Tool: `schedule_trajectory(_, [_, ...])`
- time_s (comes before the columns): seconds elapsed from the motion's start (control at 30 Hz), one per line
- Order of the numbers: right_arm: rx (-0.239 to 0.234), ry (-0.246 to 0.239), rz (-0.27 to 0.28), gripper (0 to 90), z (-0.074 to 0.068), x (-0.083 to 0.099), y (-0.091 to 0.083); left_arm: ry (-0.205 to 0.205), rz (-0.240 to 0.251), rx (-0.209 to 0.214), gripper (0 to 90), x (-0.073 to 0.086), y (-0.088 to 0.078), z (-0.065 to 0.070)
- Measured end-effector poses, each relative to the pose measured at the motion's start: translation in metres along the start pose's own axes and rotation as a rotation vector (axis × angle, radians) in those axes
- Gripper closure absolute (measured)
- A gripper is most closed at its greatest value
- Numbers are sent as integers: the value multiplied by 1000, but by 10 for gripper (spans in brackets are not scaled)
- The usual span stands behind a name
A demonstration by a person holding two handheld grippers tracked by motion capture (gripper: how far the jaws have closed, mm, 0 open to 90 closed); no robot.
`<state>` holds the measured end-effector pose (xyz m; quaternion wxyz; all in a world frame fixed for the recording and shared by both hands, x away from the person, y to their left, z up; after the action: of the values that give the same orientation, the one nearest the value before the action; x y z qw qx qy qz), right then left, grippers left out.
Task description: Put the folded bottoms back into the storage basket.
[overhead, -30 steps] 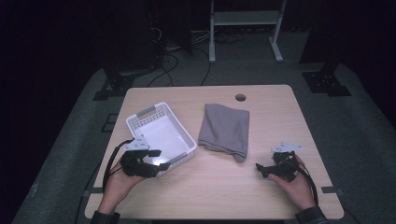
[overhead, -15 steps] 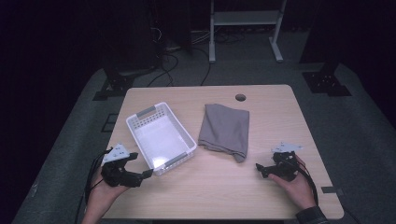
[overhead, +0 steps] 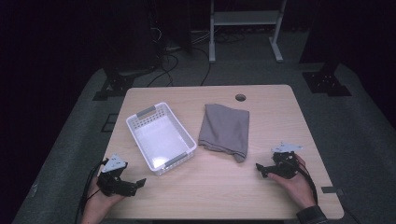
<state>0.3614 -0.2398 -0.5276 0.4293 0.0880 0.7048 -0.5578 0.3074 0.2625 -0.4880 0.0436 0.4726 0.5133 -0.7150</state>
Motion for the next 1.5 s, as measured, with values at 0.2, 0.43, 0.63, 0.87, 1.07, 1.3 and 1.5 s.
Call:
schedule_trajectory(0.2, [-4, -4, -13, 152, -2, -1, -3, -7, -31, -10, 0, 15, 18, -6])
schedule_trajectory(0.43, [-52, 0, -4, 192, -10, -8, -7, 29, -26, -21, 0, 24, 28, -9])
schedule_trajectory(0.63, [-85, -7, 23, 242, -18, -19, -14, 36, -25, -22, 0, 24, 28, -10])
schedule_trajectory(0.87, [-136, -18, 66, 295, -28, -38, -20, 38, -27, -20, 0, 24, 29, -9])
schedule_trajectory(1.07, [-167, -44, 78, 325, -37, -54, -18, 37, -24, -23, 0, 24, 29, -9])
schedule_trajectory(1.3, [-188, -66, 78, 321, -49, -71, -10, 38, -24, -23, 0, 24, 29, -9])
schedule_trajectory(1.5, [-207, -87, 80, 307, -59, -86, -3, 36, -25, -22, 0, 24, 29, -9])
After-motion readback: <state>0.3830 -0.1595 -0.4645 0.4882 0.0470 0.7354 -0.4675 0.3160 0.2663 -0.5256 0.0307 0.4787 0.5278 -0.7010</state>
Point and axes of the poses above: each handheld gripper's, and its own axes: y roughly forward along the jaws, x roughly out of its underside, z roughly to its right, the point moved 6 cm from there along y, roughly forward along the jaws, and after that the axes turned 1 degree about -z, right-handed, at the moved point
